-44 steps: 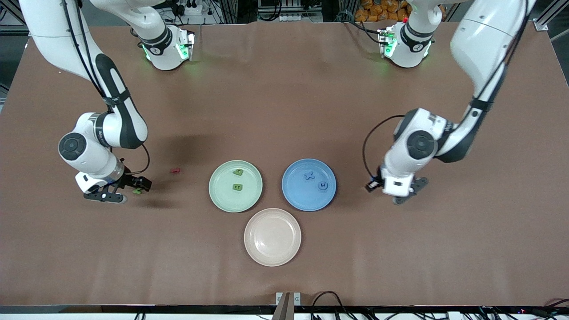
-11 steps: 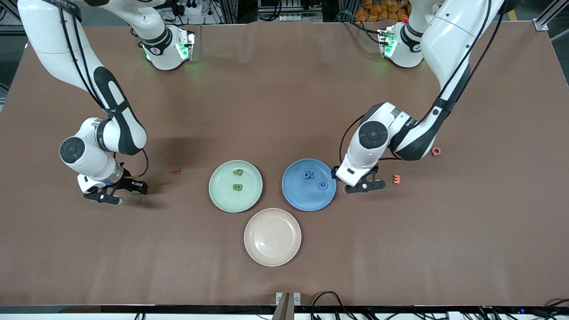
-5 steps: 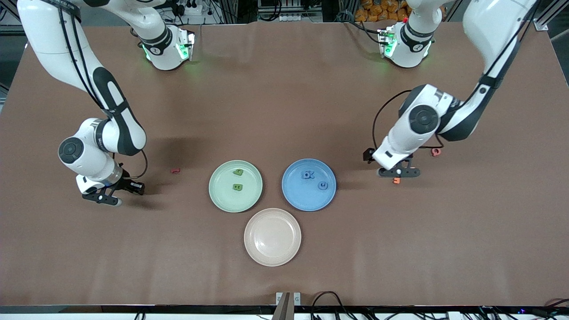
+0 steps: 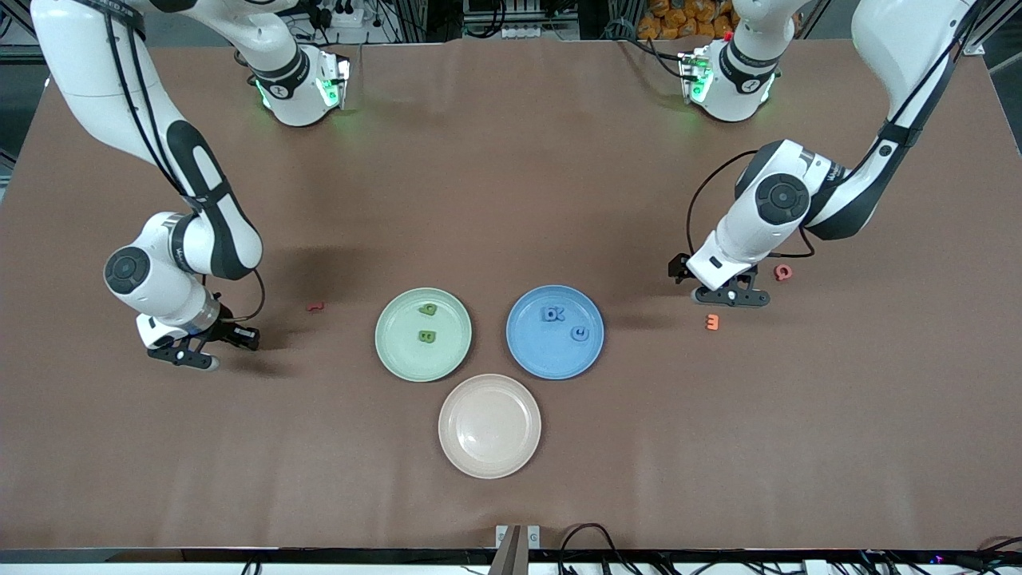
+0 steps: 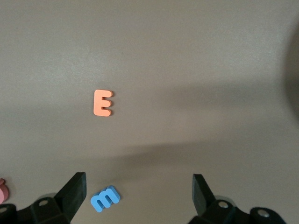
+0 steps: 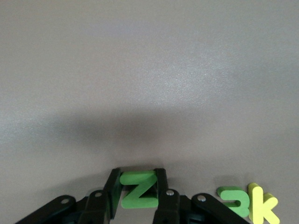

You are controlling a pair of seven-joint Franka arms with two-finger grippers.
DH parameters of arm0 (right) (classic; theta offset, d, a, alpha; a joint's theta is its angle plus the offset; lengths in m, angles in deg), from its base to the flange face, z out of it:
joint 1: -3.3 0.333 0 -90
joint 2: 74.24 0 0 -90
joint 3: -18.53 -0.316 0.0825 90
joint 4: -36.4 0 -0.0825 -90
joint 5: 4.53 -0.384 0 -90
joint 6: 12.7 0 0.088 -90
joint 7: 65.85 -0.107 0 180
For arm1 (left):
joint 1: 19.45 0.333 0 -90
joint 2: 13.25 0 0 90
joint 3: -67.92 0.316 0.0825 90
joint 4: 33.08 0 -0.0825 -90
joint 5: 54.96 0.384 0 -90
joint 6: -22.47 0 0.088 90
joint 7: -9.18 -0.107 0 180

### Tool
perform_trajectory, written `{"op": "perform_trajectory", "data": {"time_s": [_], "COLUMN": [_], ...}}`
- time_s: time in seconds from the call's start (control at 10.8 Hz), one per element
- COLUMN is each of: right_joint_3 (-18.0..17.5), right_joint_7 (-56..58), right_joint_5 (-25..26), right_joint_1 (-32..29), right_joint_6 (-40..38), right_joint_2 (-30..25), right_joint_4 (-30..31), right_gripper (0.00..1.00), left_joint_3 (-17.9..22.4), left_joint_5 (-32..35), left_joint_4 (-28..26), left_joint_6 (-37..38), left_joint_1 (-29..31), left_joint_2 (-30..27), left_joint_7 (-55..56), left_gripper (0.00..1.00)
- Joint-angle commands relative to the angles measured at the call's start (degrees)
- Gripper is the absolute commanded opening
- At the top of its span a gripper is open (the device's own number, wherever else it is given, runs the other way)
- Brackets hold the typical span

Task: Sort letters by color into matching plates
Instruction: 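Grasp the green Z with the right gripper while the left gripper withdraws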

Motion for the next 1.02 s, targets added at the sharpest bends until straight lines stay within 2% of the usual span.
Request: {"op": "perform_trajectory", "data": {"time_s": [0.0, 0.19, 0.46, 0.56, 0.65, 0.74, 0.84, 0.93], "right_joint_3": [-1.3, -2.1, -3.2, -3.3, -4.1, -4.5, -4.5, -4.7], "right_joint_7": [0.1, -2.6, -8.5, -10.0, -11.9, -14.5, -17.2, -19.5], "right_joint_5": [-0.8, -0.8, -0.8, -0.8, -0.8, -0.8, -0.8, -0.8], "right_joint_1": [-0.1, 0.2, 2.0, 3.0, 3.8, 5.1, 7.1, 8.8], "right_joint_6": [-1.9, -5.6, -6.9, -7.7, -9.1, -10.6, -11.5, -12.0], "right_joint_2": [-0.7, -1.7, -2.0, -2.2, -2.4, -2.4, -2.4, -2.4], "right_joint_4": [-0.6, -2.0, -4.0, -4.4, -5.1, -6.1, -7.0, -7.8], "right_gripper": [0.26, 0.26, 0.27, 0.27, 0.27, 0.27, 0.27, 0.27], "left_joint_3": [-0.7, -0.6, -0.5, 0.6, 6.6, 15.8, 20.9, 22.9], "left_joint_5": [1.5, 1.5, 1.5, 1.5, 0.6, -0.6, -3.4, -5.8], "left_joint_4": [-0.2, 0.5, -0.1, -0.7, -1.7, -3.2, -3.9, -4.7], "left_joint_6": [-0.4, -0.3, 0.0, 0.6, 0.7, 0.7, 0.6, 0.6], "left_joint_1": [4.4, 6.3, 6.5, 6.1, 1.6, -6.8, -11.4, -13.4], "left_joint_2": [-2.1, -1.8, -2.0, -3.4, -6.4, -8.7, -9.9, -10.8], "left_joint_7": [-2.1, -4.0, -4.3, -6.3, -9.7, -12.9, -15.4, -18.1], "left_gripper": [1.00, 1.00, 1.00, 1.00, 1.00, 1.00, 1.00, 1.00]}}
